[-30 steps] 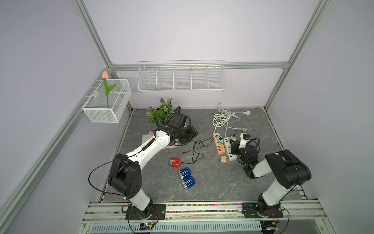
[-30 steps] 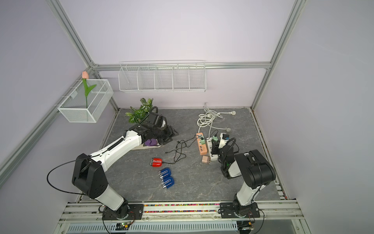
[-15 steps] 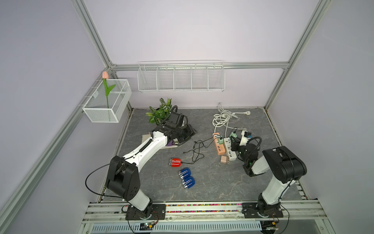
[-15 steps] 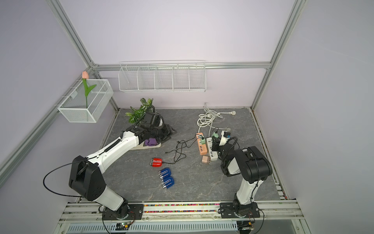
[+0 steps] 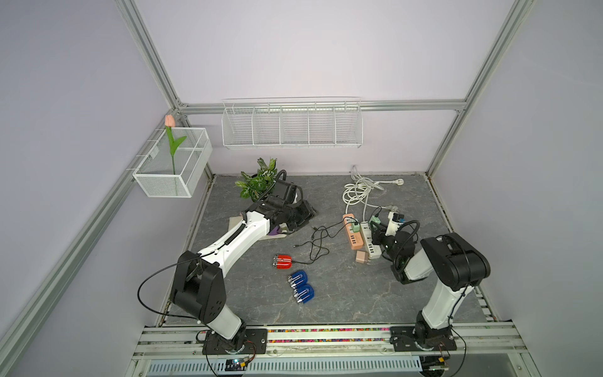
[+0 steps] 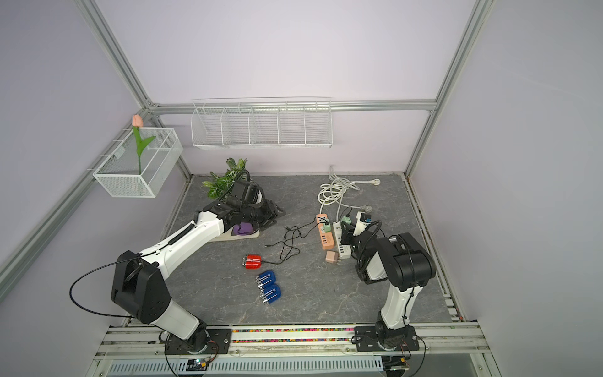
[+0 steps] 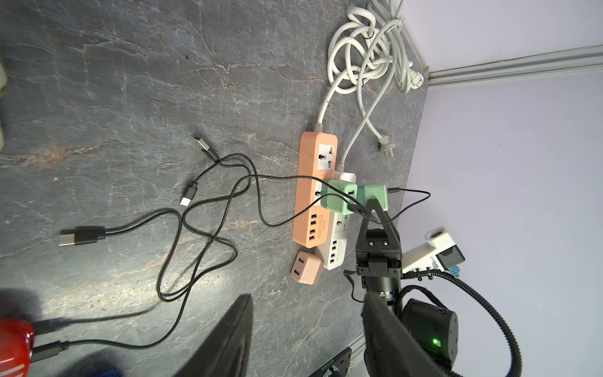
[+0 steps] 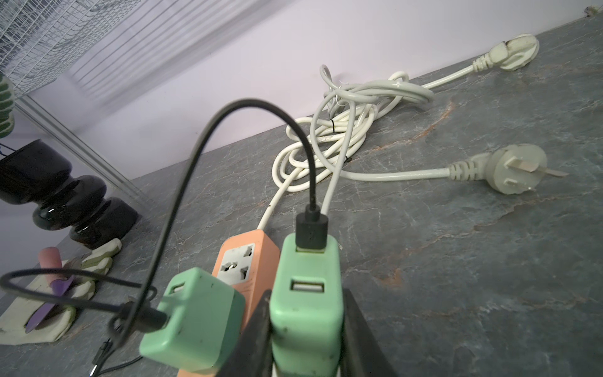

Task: Charge the electric shaver
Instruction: Insert the plug into the socket.

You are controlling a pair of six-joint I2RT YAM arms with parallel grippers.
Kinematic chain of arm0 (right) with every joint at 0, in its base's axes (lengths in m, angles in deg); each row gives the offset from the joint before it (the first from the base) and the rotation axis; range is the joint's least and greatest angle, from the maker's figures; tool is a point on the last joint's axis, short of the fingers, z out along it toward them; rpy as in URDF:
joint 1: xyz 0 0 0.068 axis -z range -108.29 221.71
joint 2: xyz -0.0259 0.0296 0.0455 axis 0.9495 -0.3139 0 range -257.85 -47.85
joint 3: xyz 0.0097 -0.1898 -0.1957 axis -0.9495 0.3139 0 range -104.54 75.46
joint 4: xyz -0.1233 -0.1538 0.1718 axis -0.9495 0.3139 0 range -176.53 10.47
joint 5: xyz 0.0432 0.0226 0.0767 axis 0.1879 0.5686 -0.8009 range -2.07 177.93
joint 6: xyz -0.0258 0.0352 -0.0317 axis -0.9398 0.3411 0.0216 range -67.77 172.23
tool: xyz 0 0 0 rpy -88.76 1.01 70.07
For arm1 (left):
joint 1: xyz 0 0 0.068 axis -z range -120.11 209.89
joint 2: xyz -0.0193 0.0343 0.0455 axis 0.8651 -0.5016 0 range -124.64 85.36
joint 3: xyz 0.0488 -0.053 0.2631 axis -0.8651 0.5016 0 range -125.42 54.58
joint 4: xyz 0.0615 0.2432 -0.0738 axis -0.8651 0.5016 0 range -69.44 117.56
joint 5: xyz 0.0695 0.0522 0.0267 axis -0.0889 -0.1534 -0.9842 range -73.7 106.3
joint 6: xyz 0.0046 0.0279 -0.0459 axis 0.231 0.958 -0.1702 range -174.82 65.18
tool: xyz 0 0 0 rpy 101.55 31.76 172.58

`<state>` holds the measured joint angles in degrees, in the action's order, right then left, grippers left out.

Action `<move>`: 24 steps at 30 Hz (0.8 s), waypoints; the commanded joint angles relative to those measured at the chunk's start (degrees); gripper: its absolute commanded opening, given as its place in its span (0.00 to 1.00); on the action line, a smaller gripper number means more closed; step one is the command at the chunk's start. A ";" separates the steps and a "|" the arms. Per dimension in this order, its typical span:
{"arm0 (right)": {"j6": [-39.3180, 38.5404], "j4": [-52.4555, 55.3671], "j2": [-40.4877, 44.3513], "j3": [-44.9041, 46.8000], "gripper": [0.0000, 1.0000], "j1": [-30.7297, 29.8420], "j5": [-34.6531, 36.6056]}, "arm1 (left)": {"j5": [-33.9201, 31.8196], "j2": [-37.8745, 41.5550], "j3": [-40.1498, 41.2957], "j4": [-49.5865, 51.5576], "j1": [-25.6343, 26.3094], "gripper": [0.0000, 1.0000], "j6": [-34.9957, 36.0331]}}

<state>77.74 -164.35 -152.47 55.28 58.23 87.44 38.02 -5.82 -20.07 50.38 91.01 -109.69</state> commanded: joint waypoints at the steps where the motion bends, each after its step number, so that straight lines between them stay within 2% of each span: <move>1: 0.96 -1.36 -1.76 -0.33 0.07 0.31 0.81 | 0.61 0.47 -1.28 -1.08 -0.35 0.56 -0.16; 7: 1.70 -0.94 -0.93 -1.17 0.07 0.20 1.56 | 0.77 1.22 -0.37 -1.30 -0.44 0.55 -0.24; 16: 2.83 5.39 1.26 -6.08 0.07 0.30 1.97 | 1.53 0.71 -0.75 -2.05 -0.49 0.54 -0.67; 20: 4.42 2.64 0.64 -5.32 0.06 0.09 1.97 | 1.91 0.56 -0.92 -1.81 -0.66 0.53 -0.78; 24: 2.99 7.43 2.41 -6.15 0.07 -0.02 1.10 | 1.82 0.84 -0.34 -1.99 -0.74 0.53 -0.96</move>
<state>80.83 -158.08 -151.99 49.77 58.21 88.71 39.31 -5.82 -20.07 49.10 90.59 -110.13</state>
